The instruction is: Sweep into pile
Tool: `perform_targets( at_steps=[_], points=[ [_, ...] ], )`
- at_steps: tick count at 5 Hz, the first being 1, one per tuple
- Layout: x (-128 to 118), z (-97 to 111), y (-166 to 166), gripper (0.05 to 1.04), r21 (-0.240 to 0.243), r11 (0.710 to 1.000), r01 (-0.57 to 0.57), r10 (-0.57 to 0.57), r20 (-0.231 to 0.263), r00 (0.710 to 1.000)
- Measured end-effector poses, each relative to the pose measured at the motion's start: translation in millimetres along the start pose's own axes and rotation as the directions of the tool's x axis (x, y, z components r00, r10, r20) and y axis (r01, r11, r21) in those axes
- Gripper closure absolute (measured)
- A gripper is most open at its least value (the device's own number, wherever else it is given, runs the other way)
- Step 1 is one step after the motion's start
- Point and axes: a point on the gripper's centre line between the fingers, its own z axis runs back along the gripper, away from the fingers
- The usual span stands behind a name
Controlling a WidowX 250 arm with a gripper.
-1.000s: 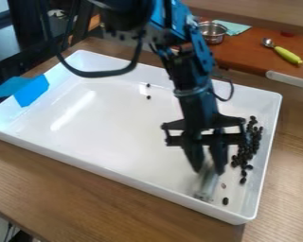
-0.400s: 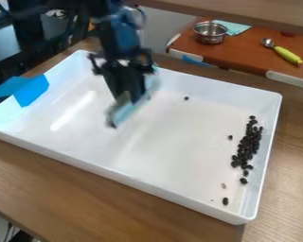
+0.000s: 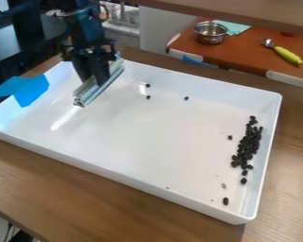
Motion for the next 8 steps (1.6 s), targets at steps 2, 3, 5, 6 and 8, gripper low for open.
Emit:
perform_targets(
  at_steps=[2,3,5,6,8],
  points=[
    [5,-27,6,0.747,0.046,0.998,-0.046,0.048,-0.055,0.997],
    [8,-34,-10,0.747,0.045,0.998,-0.032,0.035,-0.071,0.997],
    [16,-44,-46,0.747,0.017,0.999,-0.039,0.040,-0.091,0.995],
    [16,-50,-75,0.747,-0.005,1.000,-0.014,0.014,-0.099,0.995],
    [12,-60,-104,0.747,-0.020,1.000,-0.006,0.004,-0.102,0.995]
  ],
)
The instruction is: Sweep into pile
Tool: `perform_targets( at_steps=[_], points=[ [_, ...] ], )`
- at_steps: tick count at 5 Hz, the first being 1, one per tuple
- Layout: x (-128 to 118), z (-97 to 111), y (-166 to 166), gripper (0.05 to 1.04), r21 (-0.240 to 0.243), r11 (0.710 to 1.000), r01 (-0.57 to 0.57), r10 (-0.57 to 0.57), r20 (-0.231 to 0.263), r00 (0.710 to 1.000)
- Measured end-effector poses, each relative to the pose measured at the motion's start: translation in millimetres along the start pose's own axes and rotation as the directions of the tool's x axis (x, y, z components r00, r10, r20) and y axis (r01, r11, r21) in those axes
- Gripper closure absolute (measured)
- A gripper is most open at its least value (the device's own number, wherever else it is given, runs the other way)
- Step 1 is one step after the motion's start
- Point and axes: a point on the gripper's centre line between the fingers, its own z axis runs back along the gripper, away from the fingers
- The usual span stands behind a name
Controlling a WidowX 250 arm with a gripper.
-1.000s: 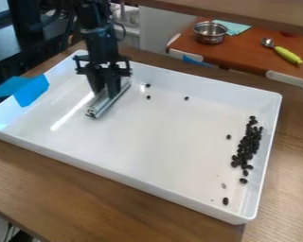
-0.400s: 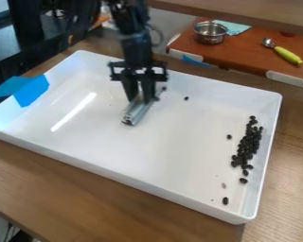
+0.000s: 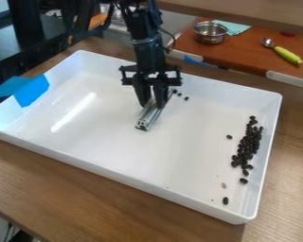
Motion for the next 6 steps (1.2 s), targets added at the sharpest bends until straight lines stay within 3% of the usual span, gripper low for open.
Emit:
perform_targets(
  at_steps=[2,3,4,6],
  points=[
    [-1,-10,-40,0.747,0.000,0.999,0.034,-0.034,0.027,0.999],
    [-3,-15,-57,0.747,-0.014,1.000,0.028,-0.028,0.017,0.999],
    [-1,-17,-71,0.747,-0.035,0.999,0.005,-0.005,0.001,1.000],
    [-8,-28,-125,0.747,-0.108,0.991,0.083,-0.085,-0.015,0.996]
  ],
)
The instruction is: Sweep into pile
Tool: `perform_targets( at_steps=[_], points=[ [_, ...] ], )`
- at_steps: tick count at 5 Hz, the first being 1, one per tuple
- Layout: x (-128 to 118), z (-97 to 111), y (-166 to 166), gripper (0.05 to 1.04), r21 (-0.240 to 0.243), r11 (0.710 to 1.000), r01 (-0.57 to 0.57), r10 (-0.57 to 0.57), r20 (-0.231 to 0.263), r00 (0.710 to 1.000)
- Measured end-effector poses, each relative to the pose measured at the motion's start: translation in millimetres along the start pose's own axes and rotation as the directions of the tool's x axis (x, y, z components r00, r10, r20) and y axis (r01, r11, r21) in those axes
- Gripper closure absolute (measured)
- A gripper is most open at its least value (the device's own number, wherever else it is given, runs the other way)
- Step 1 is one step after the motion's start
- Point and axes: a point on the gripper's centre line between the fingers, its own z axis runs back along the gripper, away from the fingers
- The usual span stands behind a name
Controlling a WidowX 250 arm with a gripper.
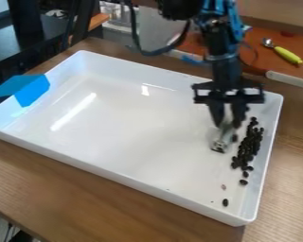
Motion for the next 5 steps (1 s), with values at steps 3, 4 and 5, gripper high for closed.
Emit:
perform_targets(
  at_steps=[3,4,5],
  points=[
    [-19,37,41,0.747,-0.024,0.999,0.039,-0.039,0.000,0.999],
    [-27,77,89,0.747,-0.023,1.000,-0.002,0.002,0.004,1.000],
    [-39,102,123,0.747,0.013,1.000,0.027,-0.027,-0.005,1.000]
  ],
)
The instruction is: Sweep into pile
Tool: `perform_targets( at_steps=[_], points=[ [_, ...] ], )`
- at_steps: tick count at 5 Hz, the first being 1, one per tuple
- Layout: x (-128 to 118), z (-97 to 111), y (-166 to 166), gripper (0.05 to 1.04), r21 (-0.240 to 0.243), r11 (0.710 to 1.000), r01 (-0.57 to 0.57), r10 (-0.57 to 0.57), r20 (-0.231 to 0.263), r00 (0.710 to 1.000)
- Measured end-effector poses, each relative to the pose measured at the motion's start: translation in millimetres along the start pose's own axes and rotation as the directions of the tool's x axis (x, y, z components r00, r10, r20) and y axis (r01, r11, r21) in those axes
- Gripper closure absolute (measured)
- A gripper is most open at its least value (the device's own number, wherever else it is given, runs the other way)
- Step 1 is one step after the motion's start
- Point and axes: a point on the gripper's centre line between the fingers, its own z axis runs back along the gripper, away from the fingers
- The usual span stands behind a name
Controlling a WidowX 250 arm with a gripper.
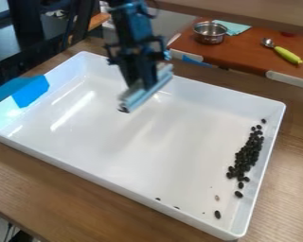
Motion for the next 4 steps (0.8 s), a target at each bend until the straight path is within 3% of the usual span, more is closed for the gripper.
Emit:
perform_targets(
  at_steps=[1,2,4],
  points=[
    [-11,14,49,0.747,0.057,0.998,-0.023,0.023,0.001,1.000],
    [-31,6,80,0.747,0.084,0.996,-0.012,0.015,-0.035,0.999],
    [-68,-24,52,0.747,0.031,0.998,0.050,-0.048,-0.056,0.997]
  ],
)
